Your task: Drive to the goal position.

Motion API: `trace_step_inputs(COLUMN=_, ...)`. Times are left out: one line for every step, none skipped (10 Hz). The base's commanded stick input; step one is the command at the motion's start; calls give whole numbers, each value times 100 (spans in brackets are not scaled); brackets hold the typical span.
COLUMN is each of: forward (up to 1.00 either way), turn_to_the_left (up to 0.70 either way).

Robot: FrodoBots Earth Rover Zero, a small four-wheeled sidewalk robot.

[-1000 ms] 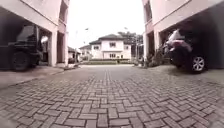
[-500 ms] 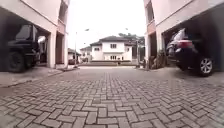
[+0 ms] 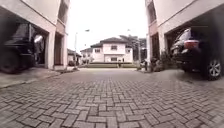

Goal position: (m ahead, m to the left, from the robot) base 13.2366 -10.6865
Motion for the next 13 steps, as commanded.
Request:
trace_step_inputs(forward=70, turn_to_the_left=0)
trace_step_inputs(forward=70, turn_to_the_left=0)
trace_step_inputs(forward=70, turn_to_the_left=0)
trace_step_inputs(forward=70, turn_to_the_left=0)
trace_step_inputs(forward=70, turn_to_the_left=0)
trace_step_inputs(forward=70, turn_to_the_left=0)
trace_step_inputs(forward=70, turn_to_the_left=0)
trace_step_inputs(forward=70, turn_to_the_left=0)
trace_step_inputs(forward=70, turn_to_the_left=0)
trace_step_inputs(forward=70, turn_to_the_left=0)
trace_step_inputs(forward=70, turn_to_the_left=0)
trace_step_inputs(forward=70, turn_to_the_left=0)
trace_step_inputs(forward=70, turn_to_the_left=0)
